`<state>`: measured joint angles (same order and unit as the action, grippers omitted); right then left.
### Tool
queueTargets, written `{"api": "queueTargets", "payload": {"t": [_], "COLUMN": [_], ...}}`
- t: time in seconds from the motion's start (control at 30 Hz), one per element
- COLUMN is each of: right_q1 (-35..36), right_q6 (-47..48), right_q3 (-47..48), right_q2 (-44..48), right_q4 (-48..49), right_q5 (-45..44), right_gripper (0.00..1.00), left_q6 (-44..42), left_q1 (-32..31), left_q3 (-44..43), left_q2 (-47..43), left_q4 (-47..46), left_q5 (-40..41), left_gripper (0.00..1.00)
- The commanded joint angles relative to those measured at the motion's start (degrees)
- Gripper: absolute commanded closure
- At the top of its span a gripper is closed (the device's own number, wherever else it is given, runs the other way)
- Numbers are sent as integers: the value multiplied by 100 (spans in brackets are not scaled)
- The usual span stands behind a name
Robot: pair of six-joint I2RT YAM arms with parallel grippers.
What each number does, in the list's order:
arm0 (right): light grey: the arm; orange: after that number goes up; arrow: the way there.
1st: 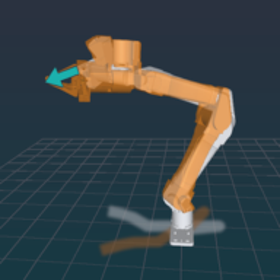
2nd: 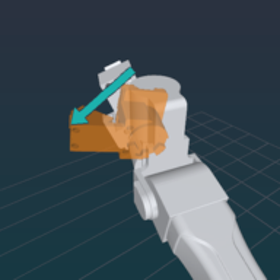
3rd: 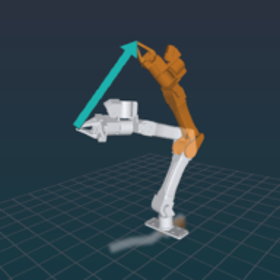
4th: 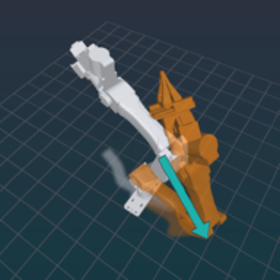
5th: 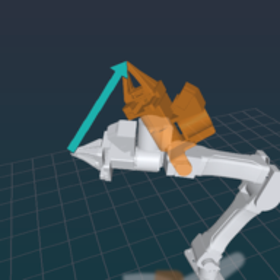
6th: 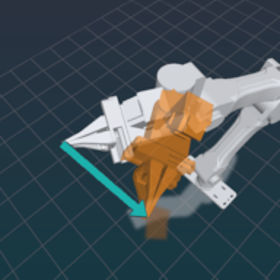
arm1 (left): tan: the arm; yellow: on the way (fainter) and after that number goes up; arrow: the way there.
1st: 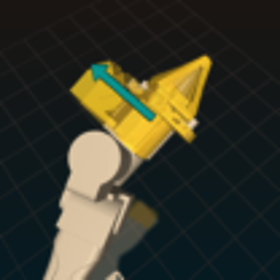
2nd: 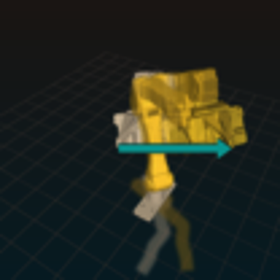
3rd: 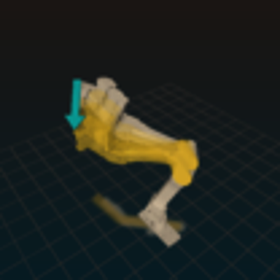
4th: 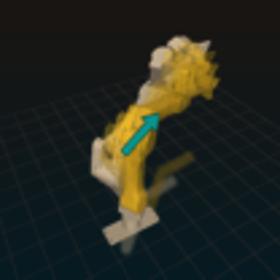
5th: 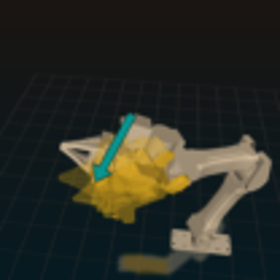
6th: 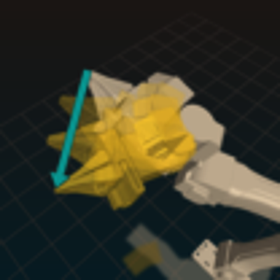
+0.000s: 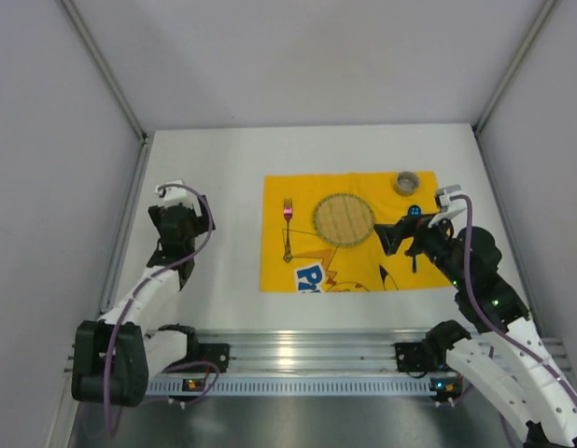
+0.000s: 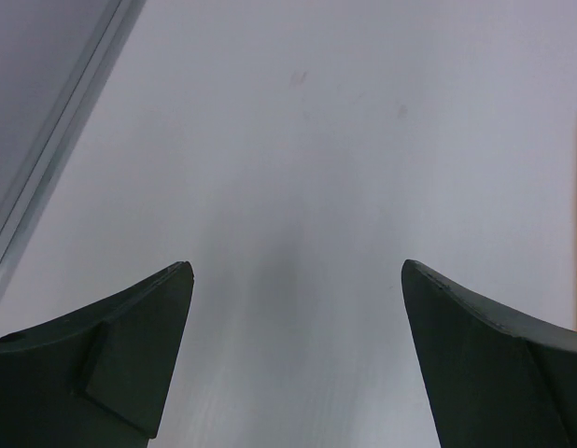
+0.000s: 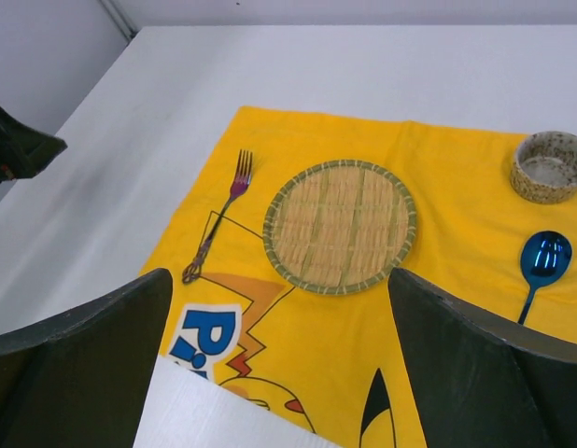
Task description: Set the dinner table for one person
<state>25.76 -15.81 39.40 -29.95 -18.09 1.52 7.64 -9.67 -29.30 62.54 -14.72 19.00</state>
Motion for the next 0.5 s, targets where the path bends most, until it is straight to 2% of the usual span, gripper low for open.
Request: {"api": "queueTargets", "payload": {"t": [0.0,0.13,0.17,0.3,0.33,0.37,0.47], "right_q1": [96,96,96,96,96,96,96], "right_q6": [202,8,-9,34,69,122,140], "right_q3": [24,-178,-178,-47,-29,-20,-37], "right_q2": [191,481,508,508,482,473,447], "right_q4": [140,-54,-98,-458,-502,-581,-687], "right_q5": [15,207,261,498,585,621,744], "right_gripper": [0,0,0,0,0,0,0], "left_q6": [125,-262,-228,-140,-157,-10,-8], "left_q1": [658,1089,1134,1248,1231,1240,1231], "left_q3": [424,802,890,1215,999,788,935], "left_q2": [-32,328,442,1327,1418,1575,1778], "left_q4": [-584,-1435,-1950,-3060,-2654,-2685,-3291], "left_q5": [-784,-1047,-1083,-1267,-1407,-1452,-2065], "left_gripper": [2,2,2,1,4,4,5]}}
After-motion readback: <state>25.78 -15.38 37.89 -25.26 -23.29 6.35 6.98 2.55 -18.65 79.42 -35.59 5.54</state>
